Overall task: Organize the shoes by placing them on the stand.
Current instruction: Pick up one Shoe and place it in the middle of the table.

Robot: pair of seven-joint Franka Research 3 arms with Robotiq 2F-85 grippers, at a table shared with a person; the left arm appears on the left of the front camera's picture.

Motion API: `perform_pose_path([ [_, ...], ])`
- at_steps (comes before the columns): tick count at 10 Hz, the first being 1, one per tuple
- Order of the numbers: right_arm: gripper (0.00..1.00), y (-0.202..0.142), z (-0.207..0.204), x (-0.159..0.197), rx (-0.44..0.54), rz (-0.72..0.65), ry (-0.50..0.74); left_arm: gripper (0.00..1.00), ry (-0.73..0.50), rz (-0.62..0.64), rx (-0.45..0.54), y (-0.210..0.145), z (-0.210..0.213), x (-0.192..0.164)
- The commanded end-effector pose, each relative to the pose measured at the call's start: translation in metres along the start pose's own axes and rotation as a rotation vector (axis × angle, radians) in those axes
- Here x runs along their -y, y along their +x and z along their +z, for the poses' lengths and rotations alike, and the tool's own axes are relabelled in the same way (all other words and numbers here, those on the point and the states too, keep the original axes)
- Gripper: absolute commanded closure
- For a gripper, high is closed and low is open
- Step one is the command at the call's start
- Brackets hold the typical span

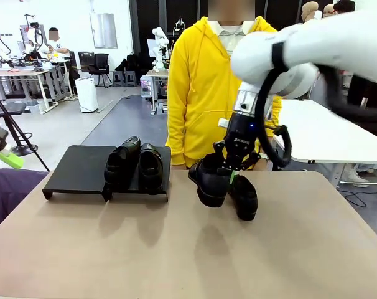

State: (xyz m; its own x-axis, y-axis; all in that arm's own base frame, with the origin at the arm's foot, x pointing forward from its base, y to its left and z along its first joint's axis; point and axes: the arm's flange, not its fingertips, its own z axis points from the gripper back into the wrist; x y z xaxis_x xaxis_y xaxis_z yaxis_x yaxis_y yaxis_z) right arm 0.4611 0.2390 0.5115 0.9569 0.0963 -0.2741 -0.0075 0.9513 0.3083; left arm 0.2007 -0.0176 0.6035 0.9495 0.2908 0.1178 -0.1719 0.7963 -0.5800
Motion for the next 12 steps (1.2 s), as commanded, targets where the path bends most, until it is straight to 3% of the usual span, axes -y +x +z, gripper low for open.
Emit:
perform_pose_path([
  [1,1.00,-0.071,-0.010,0.005,0.027,-0.087,0.040,0.00,-0.007,-0.014,-0.006,-0.001,0.002,-0.002],
  [2,1.00,-0.094,-0.016,0.003,0.017,-0.066,0.057,0.00,-0.007,-0.014,-0.006,-0.001,0.002,-0.002],
  [3,1.00,-0.106,-0.020,0.005,0.077,-0.088,0.074,0.00,-0.007,-0.014,-0.006,-0.001,0.002,-0.002],
  [4,1.00,-0.095,-0.020,0.014,0.065,-0.138,0.052,0.00,-0.007,-0.014,-0.006,-0.001,0.002,-0.002],
  [5,1.00,-0.100,-0.015,0.004,0.020,-0.059,0.028,0.00,-0.007,-0.014,-0.006,-0.001,0.002,-0.002],
  [8,1.00,-0.107,-0.024,0.011,0.027,-0.081,0.021,0.00,-0.007,-0.014,-0.006,-0.001,0.002,-0.002],
  [9,1.00,-0.082,-0.025,0.008,0.148,0.049,0.242,0.00,-0.007,-0.014,-0.006,-0.001,0.002,-0.002],
  [12,1.00,-0.068,-0.111,-0.041,0.157,0.082,0.179,0.00,-0.007,-0.014,-0.006,-0.001,0.002,-0.002],
])
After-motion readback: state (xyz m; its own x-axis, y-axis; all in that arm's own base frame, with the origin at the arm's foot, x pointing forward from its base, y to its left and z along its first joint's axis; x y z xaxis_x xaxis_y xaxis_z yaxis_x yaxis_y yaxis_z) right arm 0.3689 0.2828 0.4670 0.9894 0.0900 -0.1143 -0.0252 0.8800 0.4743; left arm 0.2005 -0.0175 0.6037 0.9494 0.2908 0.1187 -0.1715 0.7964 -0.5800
